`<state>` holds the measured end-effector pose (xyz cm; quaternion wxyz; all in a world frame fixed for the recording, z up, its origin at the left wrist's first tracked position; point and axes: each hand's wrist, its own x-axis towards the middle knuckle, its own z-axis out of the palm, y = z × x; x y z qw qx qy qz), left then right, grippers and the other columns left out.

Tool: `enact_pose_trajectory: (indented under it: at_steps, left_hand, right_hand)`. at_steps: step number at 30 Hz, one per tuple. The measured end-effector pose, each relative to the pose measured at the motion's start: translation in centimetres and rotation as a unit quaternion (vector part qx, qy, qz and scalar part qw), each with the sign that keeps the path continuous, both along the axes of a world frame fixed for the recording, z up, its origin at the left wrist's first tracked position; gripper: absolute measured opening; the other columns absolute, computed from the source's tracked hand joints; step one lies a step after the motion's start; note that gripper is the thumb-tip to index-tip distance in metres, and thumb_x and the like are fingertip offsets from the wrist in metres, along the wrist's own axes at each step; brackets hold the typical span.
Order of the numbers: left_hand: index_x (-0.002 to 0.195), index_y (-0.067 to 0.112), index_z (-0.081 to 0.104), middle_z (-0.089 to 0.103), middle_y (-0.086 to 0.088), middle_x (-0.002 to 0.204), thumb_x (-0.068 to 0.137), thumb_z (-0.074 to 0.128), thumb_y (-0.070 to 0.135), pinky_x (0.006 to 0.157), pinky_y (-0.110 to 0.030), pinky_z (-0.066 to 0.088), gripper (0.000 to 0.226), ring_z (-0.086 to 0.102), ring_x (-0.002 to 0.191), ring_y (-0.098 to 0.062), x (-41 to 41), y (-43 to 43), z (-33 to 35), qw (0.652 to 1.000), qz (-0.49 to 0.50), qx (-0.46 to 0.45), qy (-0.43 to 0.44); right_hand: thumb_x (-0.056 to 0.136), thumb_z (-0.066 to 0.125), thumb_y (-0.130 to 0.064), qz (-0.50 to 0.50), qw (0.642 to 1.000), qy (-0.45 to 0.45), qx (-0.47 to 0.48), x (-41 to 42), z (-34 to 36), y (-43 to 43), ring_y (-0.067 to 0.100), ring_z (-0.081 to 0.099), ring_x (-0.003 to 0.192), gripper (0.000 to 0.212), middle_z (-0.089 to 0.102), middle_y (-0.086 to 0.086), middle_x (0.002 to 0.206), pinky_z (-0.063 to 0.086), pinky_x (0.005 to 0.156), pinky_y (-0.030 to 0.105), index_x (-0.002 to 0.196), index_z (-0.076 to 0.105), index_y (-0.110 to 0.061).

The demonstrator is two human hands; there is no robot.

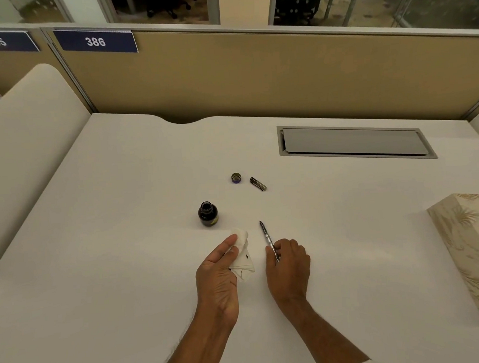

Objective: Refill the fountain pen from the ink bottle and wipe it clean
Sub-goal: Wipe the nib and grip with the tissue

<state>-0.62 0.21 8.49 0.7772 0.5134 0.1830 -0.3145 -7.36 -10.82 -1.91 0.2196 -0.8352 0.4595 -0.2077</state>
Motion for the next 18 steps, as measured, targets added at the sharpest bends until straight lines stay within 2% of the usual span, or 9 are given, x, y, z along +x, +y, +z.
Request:
enact_pose_trajectory:
  at_steps: [4, 8, 18]
  left_hand:
    - [0.102, 0.012, 0.078, 0.081, 0.006, 0.101, 0.088, 0.066, -0.007, 0.085, -0.023, 0.051, 0.026, 0.071, 0.103, -0.011, 0.0, 0.2, -0.2, 1.0, -0.003, 0.001, 0.0]
    - [0.103, 0.011, 0.078, 0.082, 0.007, 0.096, 0.088, 0.066, -0.007, 0.091, -0.025, 0.05, 0.026, 0.07, 0.104, -0.01, 0.0, 0.5, -0.2, 1.0, -0.004, 0.004, -0.002]
    - [0.104, 0.009, 0.077, 0.077, -0.006, 0.114, 0.089, 0.064, -0.009, 0.092, -0.025, 0.05, 0.027, 0.07, 0.108, -0.014, -0.1, 1.1, -0.1, 1.0, -0.005, -0.014, -0.001]
  right_hand:
    - [0.086, 0.072, -0.021, 0.001, 1.0, -0.003, -0.004, 0.0, 0.0, 0.0, 0.025, 0.053, 0.07, 0.017, 0.058, 0.0, 0.075, 0.045, 0.066, 0.04, 0.079, 0.057, -0.017]
    - [0.085, 0.074, -0.021, 0.001, 1.0, -0.008, -0.004, 0.0, 0.0, 0.0, 0.025, 0.053, 0.069, 0.019, 0.058, 0.0, 0.075, 0.044, 0.066, 0.039, 0.079, 0.057, -0.017]
    - [0.083, 0.075, -0.023, 0.009, 1.0, -0.008, 0.002, -0.2, 0.0, 0.0, 0.027, 0.056, 0.072, 0.018, 0.06, 0.001, 0.079, 0.046, 0.067, 0.039, 0.083, 0.058, -0.016]
